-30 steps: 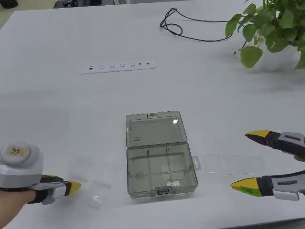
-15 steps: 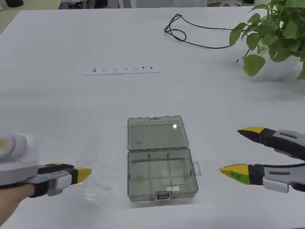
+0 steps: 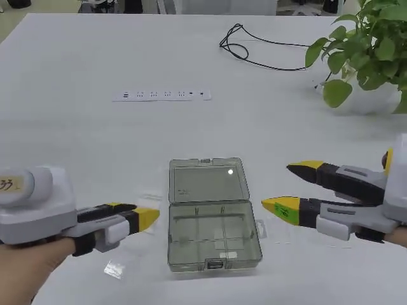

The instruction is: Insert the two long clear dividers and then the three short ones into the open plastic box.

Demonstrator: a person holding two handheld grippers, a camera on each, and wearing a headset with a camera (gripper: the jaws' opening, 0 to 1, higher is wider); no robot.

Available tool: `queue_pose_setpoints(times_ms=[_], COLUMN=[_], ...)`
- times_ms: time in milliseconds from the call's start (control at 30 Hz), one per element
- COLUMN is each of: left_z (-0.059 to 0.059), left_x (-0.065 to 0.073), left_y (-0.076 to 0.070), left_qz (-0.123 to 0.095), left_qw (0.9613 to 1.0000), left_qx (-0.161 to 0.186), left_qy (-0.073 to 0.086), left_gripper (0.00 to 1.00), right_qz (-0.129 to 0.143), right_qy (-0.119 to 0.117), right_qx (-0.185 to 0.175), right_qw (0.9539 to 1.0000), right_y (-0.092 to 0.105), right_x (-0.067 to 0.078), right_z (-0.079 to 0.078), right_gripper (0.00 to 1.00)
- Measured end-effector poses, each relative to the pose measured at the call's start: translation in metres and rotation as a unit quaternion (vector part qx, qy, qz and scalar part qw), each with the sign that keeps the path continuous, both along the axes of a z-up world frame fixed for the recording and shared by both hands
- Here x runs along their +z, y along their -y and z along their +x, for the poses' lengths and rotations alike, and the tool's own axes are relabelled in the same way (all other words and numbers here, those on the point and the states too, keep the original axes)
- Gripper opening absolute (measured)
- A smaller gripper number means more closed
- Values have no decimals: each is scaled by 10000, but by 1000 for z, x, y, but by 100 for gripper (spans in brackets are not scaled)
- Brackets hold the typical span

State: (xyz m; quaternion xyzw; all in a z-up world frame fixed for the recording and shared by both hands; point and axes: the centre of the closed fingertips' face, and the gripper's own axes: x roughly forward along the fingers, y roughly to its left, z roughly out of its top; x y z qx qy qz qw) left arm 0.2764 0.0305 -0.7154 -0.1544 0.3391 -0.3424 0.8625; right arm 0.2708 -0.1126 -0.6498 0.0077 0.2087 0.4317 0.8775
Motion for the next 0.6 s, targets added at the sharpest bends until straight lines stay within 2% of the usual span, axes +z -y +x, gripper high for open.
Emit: queue_pose_setpoints(times_ms=[167, 233, 333, 400, 600], left_z=[-4, -4, -4, -6, -10], left_x=[7, 10, 15, 18, 21], left_y=[22, 31, 42, 48, 63], left_qz=[-124, -204, -289, -353, -403], left_qw=[9997, 9994, 9987, 9984, 9972], left_qx=[-184, -226, -345, -373, -531], left_qy=[104, 150, 223, 245, 338], left_gripper=[30, 30, 30, 30, 30], right_qz=[132, 256, 280, 418, 366], right_qy=[-188, -339, -429, -583, -738], right_qx=[-72, -150, -227, -281, -473], right_qw=[9997, 9990, 9984, 9970, 9955], right_y=[-18, -25, -33, -39, -47], right_x=[1, 1, -2, -3, -14], right_z=[-2, -2, -1, -2, 2], right_gripper=[38, 33, 31, 28, 22])
